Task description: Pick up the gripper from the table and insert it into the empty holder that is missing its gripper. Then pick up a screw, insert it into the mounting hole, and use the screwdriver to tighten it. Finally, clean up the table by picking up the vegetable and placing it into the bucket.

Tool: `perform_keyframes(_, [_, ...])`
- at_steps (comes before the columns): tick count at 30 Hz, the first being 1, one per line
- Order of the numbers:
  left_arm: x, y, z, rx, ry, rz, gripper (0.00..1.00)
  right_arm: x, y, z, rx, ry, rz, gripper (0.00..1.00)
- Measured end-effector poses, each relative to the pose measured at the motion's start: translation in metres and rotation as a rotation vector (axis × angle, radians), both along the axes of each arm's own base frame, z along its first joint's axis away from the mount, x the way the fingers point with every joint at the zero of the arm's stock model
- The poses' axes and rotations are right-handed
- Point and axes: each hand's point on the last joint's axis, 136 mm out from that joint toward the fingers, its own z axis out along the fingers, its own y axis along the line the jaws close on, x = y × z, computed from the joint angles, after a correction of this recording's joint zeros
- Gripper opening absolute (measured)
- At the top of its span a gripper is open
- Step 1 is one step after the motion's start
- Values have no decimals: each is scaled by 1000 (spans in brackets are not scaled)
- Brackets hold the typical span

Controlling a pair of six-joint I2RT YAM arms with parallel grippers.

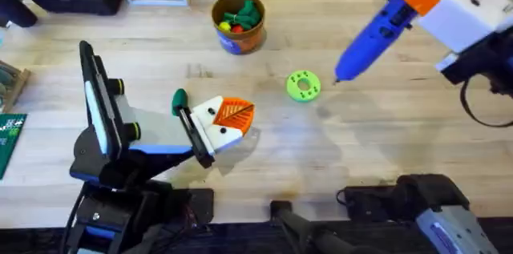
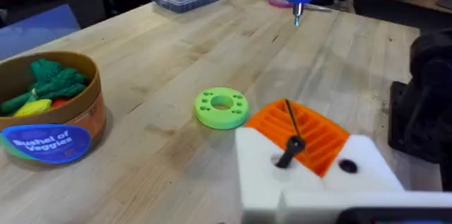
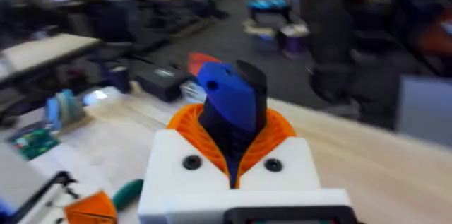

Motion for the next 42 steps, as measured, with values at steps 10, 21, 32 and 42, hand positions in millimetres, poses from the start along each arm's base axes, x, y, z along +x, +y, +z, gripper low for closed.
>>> perform_keyframes(10, [0,0,0,0,0,0,4,-33,85,49,40,-259,353,28])
perform_keyframes(21, [0,0,0,0,0,0,4,-53,164,61,139,-443,614,28])
perform_keyframes(32, [0,0,0,0,0,0,4,-76,194,50,158,-417,734,28])
perform_keyframes(42, [0,0,0,0,0,0,4,-68,203,32,124,-344,741,28])
